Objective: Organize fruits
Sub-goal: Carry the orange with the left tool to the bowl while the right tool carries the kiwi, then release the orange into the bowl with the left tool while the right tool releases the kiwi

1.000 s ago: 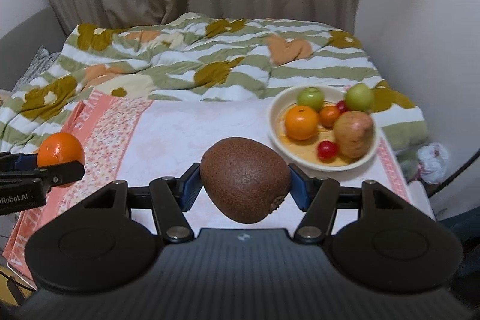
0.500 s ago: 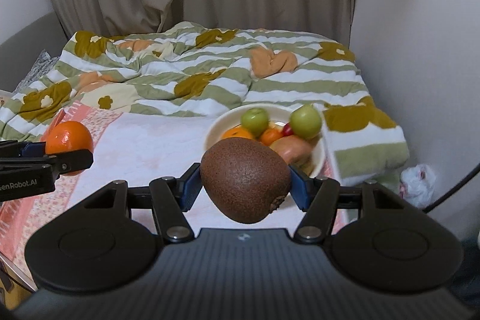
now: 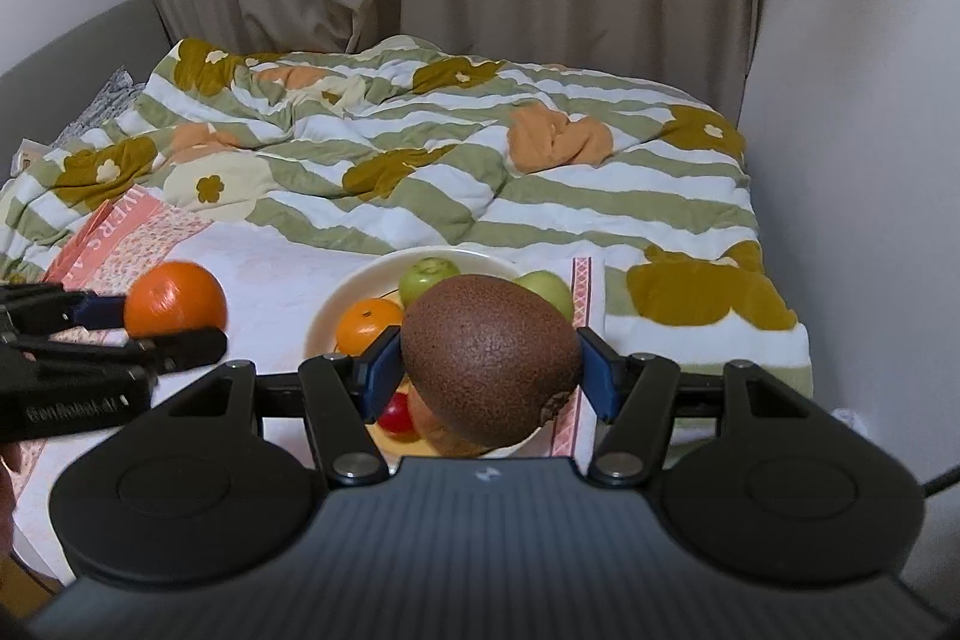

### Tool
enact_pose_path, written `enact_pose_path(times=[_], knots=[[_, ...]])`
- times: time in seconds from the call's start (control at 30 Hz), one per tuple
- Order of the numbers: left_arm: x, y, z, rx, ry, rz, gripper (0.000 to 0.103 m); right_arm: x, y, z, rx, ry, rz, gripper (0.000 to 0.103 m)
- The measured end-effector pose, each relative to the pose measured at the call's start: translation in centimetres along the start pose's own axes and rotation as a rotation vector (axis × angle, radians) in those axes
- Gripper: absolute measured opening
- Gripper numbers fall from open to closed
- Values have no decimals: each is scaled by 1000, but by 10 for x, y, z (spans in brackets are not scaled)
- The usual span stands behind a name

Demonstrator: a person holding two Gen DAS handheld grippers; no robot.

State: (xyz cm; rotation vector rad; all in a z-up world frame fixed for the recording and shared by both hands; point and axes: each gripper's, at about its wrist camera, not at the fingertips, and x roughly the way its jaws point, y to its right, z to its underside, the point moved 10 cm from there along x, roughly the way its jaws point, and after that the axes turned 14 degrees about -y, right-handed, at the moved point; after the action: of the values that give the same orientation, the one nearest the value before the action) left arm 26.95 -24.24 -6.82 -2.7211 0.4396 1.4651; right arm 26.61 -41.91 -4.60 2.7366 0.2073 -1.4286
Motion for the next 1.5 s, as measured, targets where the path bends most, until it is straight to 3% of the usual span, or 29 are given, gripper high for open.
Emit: enact_pose_path(times=[0.37, 0.67, 0.7, 0.77, 0.8, 1.0, 1.17, 1.5], knots=[[81, 21, 5, 91, -139, 10, 62, 41, 14, -16, 31, -33, -10, 76], [104, 19, 5, 93, -197, 22, 64, 58, 6, -26, 33, -52, -15, 76], [104, 19, 5, 90, -195, 30, 67, 59, 5, -27, 32, -52, -16, 76], [99, 20, 1, 91, -172, 53, 101, 61, 2, -30, 29, -52, -17, 76], [95, 20, -1, 92, -155, 57, 103, 63, 1, -32, 28, -53, -17, 76], [83, 6, 0, 86, -148, 35, 103, 70, -13, -41, 3, -59, -27, 76], [63, -22, 0, 22, -123, 25, 103, 82, -27, -48, -15, -63, -42, 76], [26, -75, -1, -52, -41, -71, 103, 127, -45, -52, 14, -74, -61, 76]])
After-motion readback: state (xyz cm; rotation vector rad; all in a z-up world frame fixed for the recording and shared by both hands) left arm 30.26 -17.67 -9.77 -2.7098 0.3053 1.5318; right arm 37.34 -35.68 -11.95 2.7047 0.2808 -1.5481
